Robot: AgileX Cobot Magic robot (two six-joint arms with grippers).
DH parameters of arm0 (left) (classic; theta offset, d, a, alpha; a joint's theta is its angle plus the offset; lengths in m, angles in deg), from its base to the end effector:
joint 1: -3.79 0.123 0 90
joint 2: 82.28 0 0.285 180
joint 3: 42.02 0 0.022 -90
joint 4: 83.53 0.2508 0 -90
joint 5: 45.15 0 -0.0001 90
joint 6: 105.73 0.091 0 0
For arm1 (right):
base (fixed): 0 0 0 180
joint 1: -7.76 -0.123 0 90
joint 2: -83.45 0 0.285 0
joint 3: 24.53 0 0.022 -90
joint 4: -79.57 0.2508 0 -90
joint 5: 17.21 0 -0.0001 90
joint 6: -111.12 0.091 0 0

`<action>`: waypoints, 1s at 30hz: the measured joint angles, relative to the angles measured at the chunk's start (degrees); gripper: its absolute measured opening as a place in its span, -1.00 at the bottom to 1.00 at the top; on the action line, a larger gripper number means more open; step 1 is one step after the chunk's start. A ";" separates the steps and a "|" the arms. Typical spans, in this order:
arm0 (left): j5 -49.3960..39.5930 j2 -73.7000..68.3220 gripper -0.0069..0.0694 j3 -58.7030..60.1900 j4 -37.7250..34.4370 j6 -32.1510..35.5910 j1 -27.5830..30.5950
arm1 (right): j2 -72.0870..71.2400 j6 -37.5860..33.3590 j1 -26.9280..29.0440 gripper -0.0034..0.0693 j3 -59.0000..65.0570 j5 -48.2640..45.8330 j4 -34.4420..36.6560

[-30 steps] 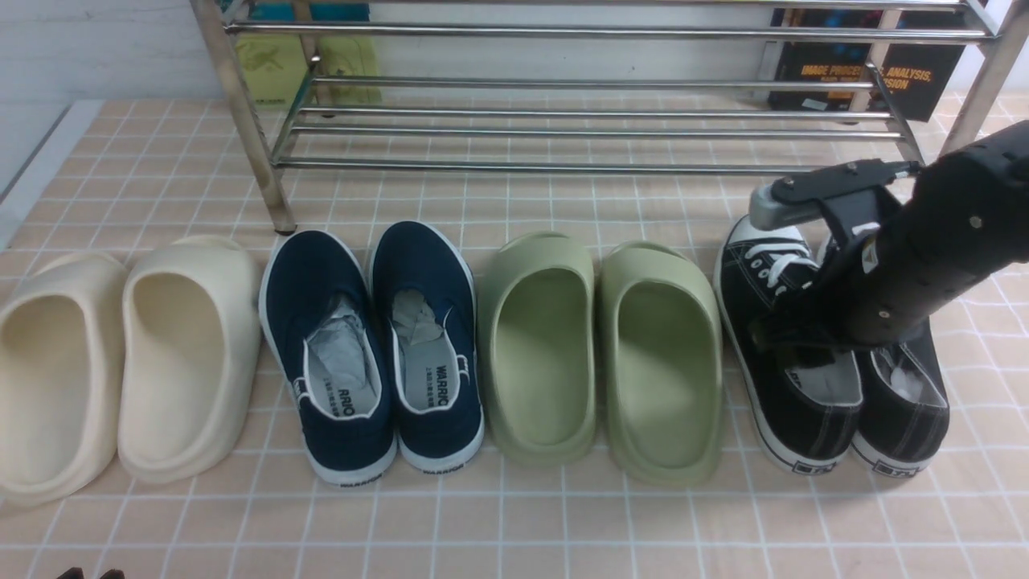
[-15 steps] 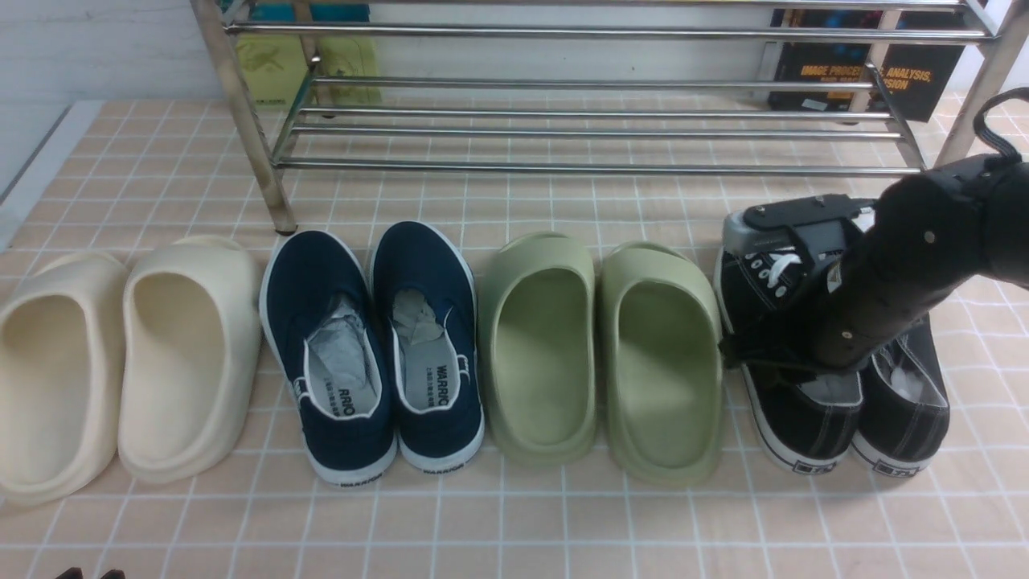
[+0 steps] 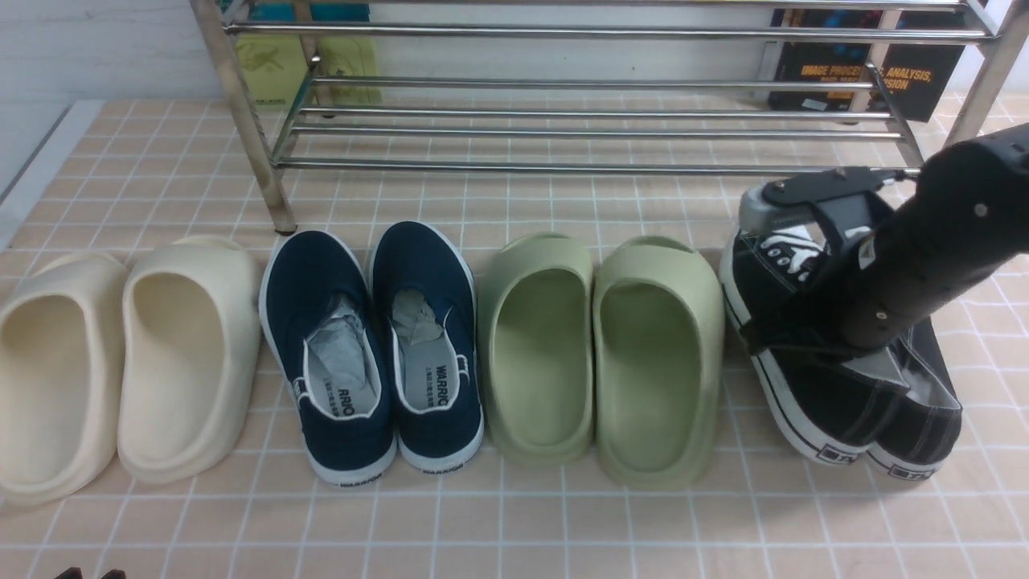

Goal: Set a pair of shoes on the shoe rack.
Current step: Use the right arm to grab the shoe closest to it, then use the right arm to put a shoe into the shoe rack

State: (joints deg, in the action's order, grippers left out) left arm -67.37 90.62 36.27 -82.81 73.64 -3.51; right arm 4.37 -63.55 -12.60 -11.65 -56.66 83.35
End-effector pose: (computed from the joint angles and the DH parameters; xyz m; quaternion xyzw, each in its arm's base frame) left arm 0.0517 -0.0062 0.1727 0.0502 0.8054 -0.0355 0.5895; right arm 0.3111 0.1195 0.2406 -0.1074 0.9666 0.0770 0.2196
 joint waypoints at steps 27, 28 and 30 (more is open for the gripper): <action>0.00 0.00 -0.20 0.00 0.00 0.00 0.00 | 28.47 -10.21 4.42 -0.92 -43.37 4.37 -7.55; 0.00 0.00 -0.20 0.00 0.00 0.00 0.00 | 28.70 -10.21 4.43 -0.92 -44.00 4.37 -7.55; 0.00 0.00 -0.20 0.00 0.00 0.00 0.00 | 31.02 -10.21 4.85 -0.92 -46.84 4.17 -7.55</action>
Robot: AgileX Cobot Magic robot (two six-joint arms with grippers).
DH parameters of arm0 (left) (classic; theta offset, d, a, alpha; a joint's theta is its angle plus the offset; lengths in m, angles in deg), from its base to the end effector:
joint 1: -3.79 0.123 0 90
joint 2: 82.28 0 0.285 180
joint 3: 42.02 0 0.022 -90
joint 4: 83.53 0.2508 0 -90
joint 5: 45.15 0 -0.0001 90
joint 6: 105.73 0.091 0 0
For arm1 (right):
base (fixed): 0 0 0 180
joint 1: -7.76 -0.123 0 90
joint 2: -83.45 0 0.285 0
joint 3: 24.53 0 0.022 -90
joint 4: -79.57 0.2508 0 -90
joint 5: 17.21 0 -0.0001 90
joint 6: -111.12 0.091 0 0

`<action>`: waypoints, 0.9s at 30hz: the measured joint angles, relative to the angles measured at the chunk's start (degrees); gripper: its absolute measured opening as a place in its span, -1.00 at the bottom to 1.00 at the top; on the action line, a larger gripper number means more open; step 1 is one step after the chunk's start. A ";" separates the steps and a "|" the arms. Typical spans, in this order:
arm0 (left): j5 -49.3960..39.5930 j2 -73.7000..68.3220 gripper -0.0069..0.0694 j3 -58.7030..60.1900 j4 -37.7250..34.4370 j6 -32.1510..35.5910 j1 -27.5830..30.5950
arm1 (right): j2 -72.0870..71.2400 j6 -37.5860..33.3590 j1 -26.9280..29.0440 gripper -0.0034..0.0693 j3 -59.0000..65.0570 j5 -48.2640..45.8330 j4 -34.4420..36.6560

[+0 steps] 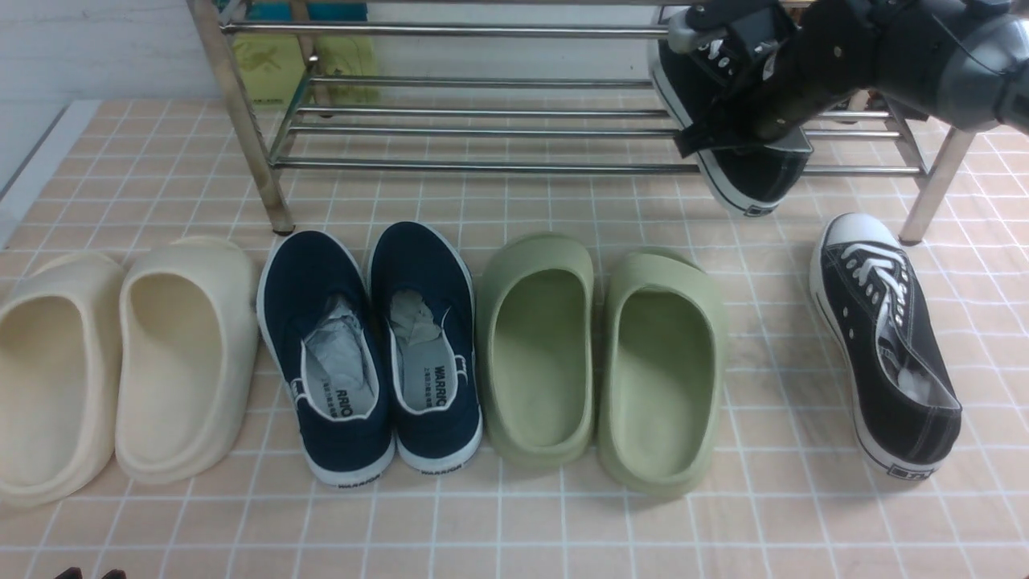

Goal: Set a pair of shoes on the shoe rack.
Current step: Use the right arm to put a shoe into the shoe rack, then use the right arm to grab the shoe closest to it

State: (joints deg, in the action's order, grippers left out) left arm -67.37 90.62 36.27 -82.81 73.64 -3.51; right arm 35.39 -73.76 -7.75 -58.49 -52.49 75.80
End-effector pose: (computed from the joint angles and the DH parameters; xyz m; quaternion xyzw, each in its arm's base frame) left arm 0.0517 -0.0062 0.1727 0.0502 0.8054 -0.0355 0.5895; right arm 0.4905 0.1325 0.2596 -0.1792 0.9000 0.0088 0.3974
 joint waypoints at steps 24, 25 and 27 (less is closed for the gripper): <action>0.00 0.00 -0.19 0.00 0.00 0.00 0.00 | -16.51 4.08 -1.47 0.49 -3.04 -13.02 1.81; 0.00 0.00 -0.19 0.00 0.00 0.00 0.00 | -16.85 4.08 -1.40 0.49 -3.04 -13.50 1.81; 0.00 0.00 -0.19 0.00 0.05 0.00 0.00 | -19.58 4.08 -0.19 0.49 -3.04 -20.73 1.13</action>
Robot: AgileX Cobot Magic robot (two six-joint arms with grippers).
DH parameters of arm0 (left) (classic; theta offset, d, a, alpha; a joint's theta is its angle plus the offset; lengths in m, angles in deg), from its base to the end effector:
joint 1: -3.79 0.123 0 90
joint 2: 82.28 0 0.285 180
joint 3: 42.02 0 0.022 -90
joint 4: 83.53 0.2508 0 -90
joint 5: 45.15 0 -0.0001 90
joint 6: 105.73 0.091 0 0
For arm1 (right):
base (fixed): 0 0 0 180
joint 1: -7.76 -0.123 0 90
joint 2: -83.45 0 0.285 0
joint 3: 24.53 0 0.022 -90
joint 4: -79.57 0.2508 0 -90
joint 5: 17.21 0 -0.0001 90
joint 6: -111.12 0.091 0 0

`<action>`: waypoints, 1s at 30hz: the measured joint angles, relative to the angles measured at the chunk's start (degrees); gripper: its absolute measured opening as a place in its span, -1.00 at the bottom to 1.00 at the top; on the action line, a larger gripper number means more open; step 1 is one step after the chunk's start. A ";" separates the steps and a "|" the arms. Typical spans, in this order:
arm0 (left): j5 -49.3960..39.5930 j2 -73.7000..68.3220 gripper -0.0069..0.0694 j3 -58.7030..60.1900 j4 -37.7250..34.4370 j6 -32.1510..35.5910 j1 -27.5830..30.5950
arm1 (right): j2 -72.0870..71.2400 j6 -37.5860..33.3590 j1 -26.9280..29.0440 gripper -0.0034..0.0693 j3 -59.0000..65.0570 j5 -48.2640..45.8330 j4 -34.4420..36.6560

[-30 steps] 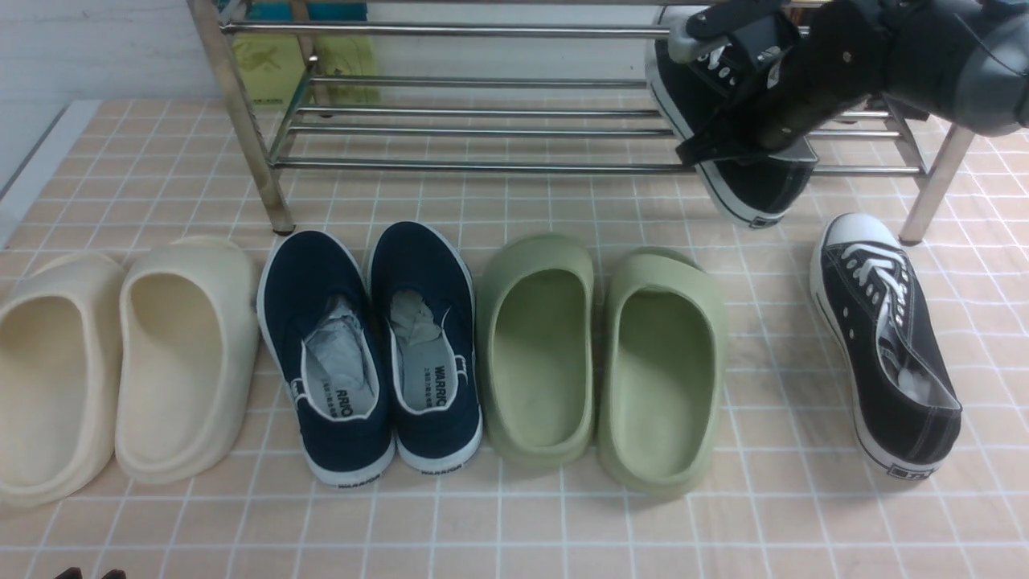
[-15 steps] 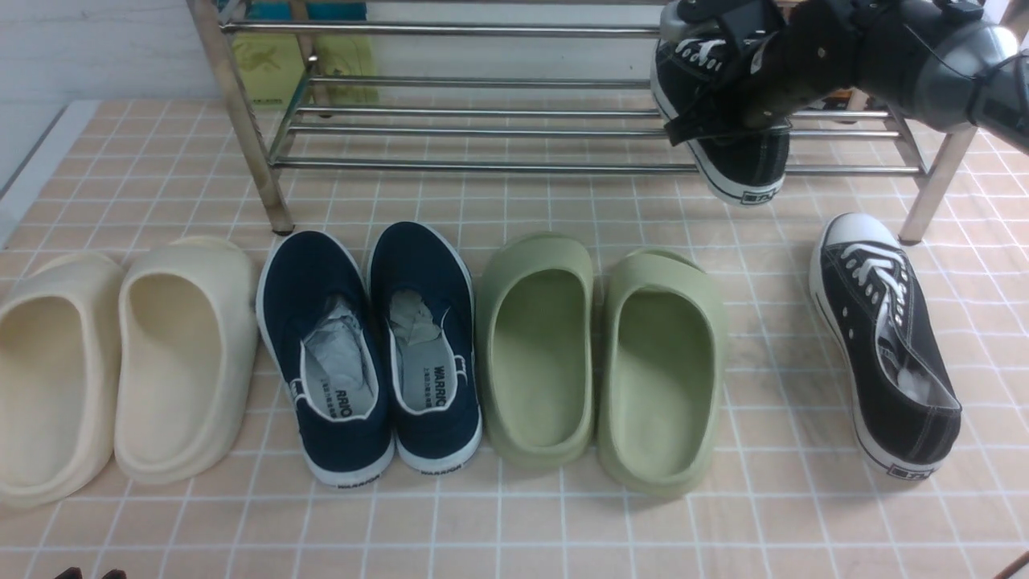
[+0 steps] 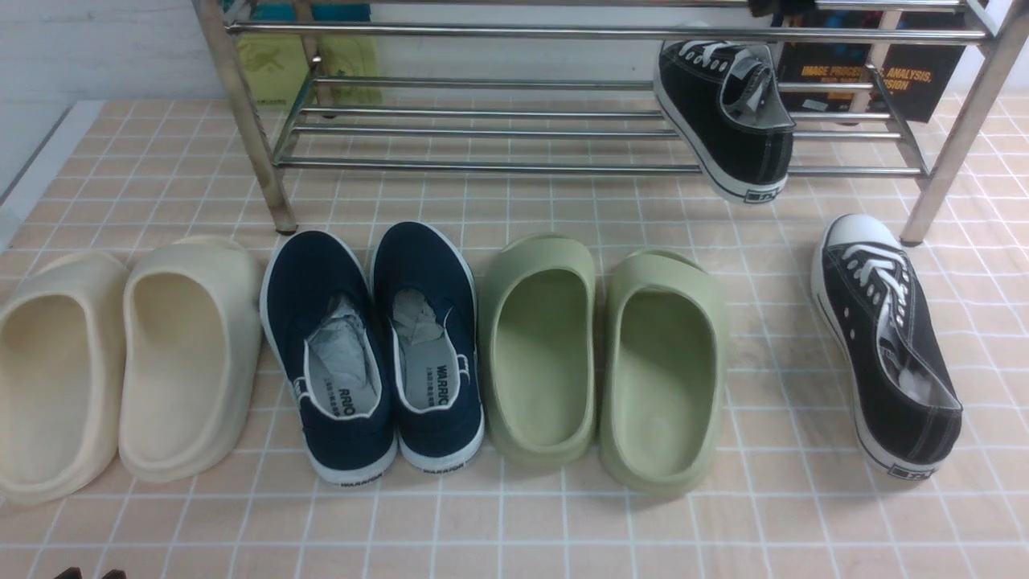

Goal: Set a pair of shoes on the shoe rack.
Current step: Use the right arm to grab the shoe closest to it

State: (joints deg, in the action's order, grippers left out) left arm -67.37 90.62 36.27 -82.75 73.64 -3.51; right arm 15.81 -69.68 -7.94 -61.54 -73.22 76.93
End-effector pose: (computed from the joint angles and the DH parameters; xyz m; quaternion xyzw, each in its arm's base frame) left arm 0.0517 -0.0062 0.1727 0.0505 0.8054 -0.0350 0.5895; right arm 0.3992 0.1086 0.4112 -0.1346 0.9010 0.0309 0.4112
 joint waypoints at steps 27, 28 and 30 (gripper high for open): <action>0.00 0.00 -0.19 0.00 0.00 0.00 0.00 | -0.19 0.00 8.49 -0.68 43.69 8.74 8.92; 0.00 0.00 -0.19 0.00 0.00 0.00 0.00 | -0.38 0.00 8.42 -0.79 43.69 8.74 9.05; 0.00 0.00 -0.19 0.00 0.00 0.00 0.00 | -1.80 0.00 8.26 -0.89 43.97 8.39 8.94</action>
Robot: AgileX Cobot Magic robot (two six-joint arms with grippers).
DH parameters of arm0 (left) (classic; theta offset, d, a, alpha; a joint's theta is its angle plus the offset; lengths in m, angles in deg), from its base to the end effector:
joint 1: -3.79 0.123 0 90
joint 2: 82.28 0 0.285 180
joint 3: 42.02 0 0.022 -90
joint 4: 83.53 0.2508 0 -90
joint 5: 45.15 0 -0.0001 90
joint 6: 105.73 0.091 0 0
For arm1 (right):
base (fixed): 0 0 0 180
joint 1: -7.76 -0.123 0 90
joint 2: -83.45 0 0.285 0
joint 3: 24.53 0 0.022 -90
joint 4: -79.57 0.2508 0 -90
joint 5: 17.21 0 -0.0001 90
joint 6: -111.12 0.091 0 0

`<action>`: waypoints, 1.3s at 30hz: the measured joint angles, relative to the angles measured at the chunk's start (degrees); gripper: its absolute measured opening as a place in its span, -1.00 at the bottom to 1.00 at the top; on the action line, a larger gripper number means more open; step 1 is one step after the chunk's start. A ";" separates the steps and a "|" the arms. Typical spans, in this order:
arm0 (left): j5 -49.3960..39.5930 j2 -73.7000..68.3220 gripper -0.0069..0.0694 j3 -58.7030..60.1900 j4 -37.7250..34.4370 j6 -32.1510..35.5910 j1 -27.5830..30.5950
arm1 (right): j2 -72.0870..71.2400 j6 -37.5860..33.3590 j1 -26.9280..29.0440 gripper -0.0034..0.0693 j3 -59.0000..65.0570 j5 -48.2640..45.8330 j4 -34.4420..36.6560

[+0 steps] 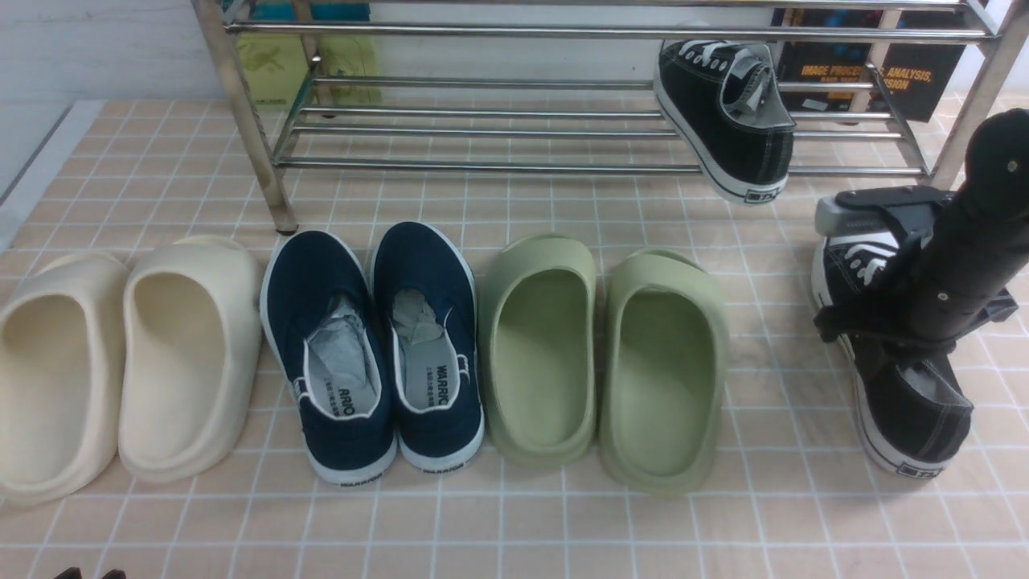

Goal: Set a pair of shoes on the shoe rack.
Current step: Use the right arm to grab the shoe closest to it, then use the right arm to put a shoe into the shoe rack

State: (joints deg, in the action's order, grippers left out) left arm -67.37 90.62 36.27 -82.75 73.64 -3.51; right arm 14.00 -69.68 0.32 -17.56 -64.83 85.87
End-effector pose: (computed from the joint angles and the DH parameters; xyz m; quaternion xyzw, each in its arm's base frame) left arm 0.0517 -0.0062 0.1727 0.0505 0.8054 -0.0350 0.5895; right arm 0.3521 0.0534 0.2059 -0.0397 0.9898 0.0524 0.1263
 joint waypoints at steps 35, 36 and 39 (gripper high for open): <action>0.00 0.00 -0.19 0.00 0.05 0.00 0.00 | 21.33 -2.44 -0.02 -0.89 -45.74 -0.08 -11.68; 0.00 0.00 -0.19 0.00 0.05 -0.07 0.00 | 22.59 -2.50 -0.02 -0.89 -47.13 -0.26 -12.06; 0.00 0.00 -0.19 0.00 0.05 -0.07 0.00 | 24.47 -2.52 -0.13 -0.89 -50.42 -0.69 -12.34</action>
State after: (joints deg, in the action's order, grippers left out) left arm -67.37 90.62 36.27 -82.70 73.57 -3.51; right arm 38.48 -72.19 0.19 -67.98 -65.52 73.52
